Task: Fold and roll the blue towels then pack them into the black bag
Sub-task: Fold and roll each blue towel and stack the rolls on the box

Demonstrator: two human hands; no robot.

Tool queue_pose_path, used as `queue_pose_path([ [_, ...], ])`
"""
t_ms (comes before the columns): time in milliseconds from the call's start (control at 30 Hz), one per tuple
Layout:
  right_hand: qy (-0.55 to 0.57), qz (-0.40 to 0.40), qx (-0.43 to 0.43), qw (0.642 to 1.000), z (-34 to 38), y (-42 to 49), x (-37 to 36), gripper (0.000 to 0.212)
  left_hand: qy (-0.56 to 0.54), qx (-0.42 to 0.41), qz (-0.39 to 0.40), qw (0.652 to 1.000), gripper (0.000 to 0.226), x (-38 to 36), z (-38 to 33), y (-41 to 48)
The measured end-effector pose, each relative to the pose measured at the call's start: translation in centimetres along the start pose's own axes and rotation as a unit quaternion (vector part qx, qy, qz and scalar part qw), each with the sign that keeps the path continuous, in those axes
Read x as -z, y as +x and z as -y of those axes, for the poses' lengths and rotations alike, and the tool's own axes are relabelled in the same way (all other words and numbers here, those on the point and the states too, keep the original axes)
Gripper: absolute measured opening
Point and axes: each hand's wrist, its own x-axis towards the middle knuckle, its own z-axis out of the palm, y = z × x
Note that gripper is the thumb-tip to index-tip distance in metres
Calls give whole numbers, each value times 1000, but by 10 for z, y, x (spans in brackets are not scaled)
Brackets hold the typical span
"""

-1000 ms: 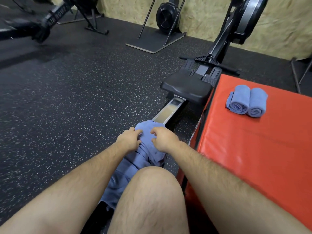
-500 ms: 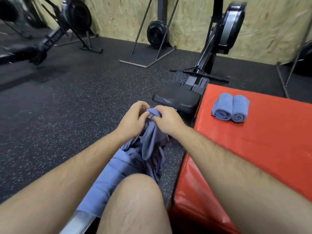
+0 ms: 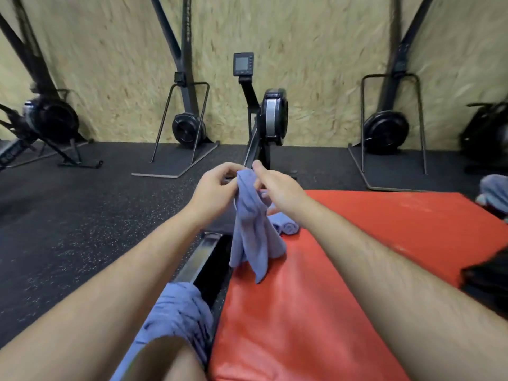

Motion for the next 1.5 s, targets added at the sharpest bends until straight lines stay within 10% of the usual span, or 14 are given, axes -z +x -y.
queue_pose_path([
  [333,35,-93,-90,991,-92,-42,83,10,-286,212,83,931,49,-114,-9,-21],
  [533,-72,-87,-67,991,-153,-69,82,17,-265,351,237,866,16,-160,38,-48],
  [800,-65,-183,-158,968,-200,-62,80,26,-264,323,181,891,9,-183,57,-49],
  [900,-223,-80,-250,939,-197,-65,92,44,-271,325,156,893,7,-184,64,-46],
  [1033,-137,-19,-355,925,-210,-72,88,43,-270,332,155,891,14,-180,72,-43],
  [1500,141,-234,-208,939,-185,-60,130,12,-159,292,15,943,30,-136,97,-25],
])
